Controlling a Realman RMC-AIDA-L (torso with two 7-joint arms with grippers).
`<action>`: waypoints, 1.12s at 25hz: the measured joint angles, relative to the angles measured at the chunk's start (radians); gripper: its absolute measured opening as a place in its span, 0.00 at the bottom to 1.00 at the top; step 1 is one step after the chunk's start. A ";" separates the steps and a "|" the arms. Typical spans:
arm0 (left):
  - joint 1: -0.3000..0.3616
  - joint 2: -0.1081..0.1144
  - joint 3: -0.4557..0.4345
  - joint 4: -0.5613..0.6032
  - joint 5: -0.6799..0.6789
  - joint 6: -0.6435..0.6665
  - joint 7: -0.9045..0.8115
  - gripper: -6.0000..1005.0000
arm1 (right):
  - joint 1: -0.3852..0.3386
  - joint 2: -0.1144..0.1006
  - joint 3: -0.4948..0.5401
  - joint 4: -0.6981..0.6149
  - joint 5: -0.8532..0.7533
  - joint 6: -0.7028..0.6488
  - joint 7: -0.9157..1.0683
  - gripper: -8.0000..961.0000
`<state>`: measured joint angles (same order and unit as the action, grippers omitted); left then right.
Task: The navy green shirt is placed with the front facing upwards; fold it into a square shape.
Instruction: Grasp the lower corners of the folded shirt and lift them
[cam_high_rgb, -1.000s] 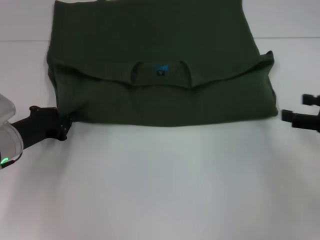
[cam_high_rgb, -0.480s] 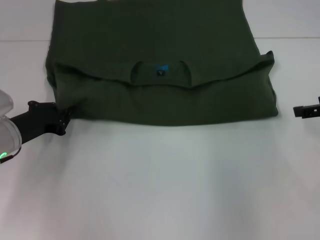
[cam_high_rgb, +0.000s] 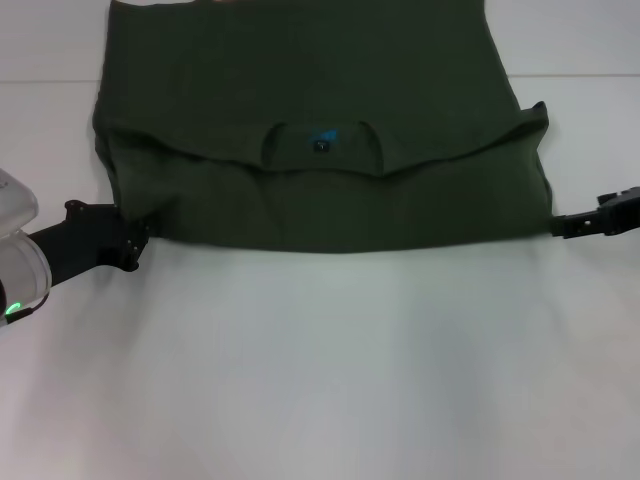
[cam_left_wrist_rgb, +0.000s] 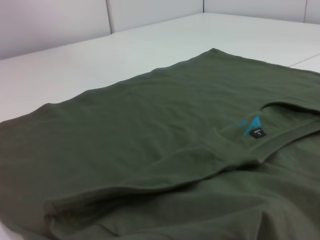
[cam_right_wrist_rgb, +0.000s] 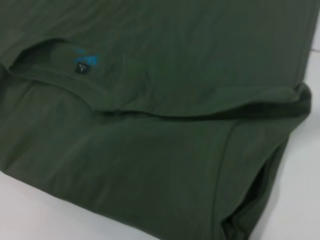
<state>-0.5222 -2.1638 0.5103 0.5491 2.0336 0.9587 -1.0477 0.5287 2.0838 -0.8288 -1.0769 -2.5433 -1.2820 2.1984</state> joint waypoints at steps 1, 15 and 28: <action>0.000 0.000 0.000 0.000 -0.001 -0.001 0.000 0.09 | 0.008 0.000 -0.003 0.022 0.001 0.015 -0.006 0.95; 0.000 -0.001 0.002 0.000 -0.007 -0.018 -0.007 0.09 | 0.053 -0.001 -0.006 0.170 0.006 0.136 -0.070 0.88; 0.008 -0.001 0.001 0.027 -0.010 0.001 -0.036 0.09 | 0.045 0.002 -0.006 0.182 0.028 0.159 -0.133 0.55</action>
<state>-0.5147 -2.1645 0.5115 0.5757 2.0234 0.9598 -1.0832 0.5741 2.0861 -0.8351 -0.8947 -2.5156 -1.1230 2.0659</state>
